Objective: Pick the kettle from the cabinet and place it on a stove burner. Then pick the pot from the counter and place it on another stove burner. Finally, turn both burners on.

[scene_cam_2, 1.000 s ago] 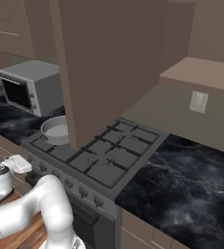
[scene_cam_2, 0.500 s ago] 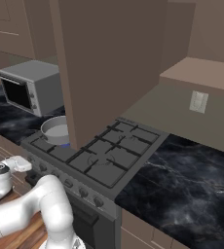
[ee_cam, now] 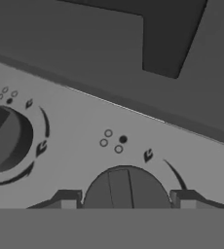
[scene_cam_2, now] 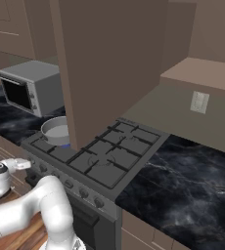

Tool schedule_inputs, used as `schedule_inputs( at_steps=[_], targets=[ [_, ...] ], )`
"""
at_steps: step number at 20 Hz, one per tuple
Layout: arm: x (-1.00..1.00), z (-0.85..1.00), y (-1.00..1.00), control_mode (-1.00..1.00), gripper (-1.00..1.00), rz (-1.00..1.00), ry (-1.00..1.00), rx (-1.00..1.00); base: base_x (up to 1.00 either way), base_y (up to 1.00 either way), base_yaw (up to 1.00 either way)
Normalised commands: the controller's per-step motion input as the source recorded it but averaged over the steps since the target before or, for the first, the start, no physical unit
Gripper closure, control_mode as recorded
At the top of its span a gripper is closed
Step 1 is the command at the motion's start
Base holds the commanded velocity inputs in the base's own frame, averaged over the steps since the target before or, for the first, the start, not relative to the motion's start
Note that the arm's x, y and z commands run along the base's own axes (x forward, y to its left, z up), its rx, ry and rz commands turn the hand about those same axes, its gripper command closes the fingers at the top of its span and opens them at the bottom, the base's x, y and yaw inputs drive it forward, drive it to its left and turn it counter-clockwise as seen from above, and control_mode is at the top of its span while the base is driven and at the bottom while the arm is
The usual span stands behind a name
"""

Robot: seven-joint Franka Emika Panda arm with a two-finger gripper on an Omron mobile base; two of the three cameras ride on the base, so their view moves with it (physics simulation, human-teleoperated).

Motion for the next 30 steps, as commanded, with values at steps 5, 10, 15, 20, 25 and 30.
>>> schedule_inputs(
  at_steps=[5, 10, 15, 20, 25, 30],
  targets=[
    [0.00, 0.00, 0.00, -1.00, 1.00, -0.02, 0.08, -0.06, 0.00, 0.00, 0.00],
    [0.00, -0.05, 0.00, -1.00, -1.00, 0.00, 0.01, 0.00, 0.00, 0.00, 0.00],
    [0.00, -0.02, 0.00, -1.00, -1.00, 0.00, 0.00, 0.00, 0.00, 0.00, 0.00],
    [-0.20, 0.00, 0.00, -1.00, -1.00, 0.00, -0.03, 0.00, 0.00, 0.00, 0.00],
    [-0.39, 0.01, 0.00, -1.00, -1.00, 0.00, -0.05, 0.00, 0.00, 0.00, 0.00],
    [-0.40, 0.04, -0.01, -1.00, -1.00, 0.00, -0.09, 0.00, 0.00, 0.00, 0.00]
  ],
)
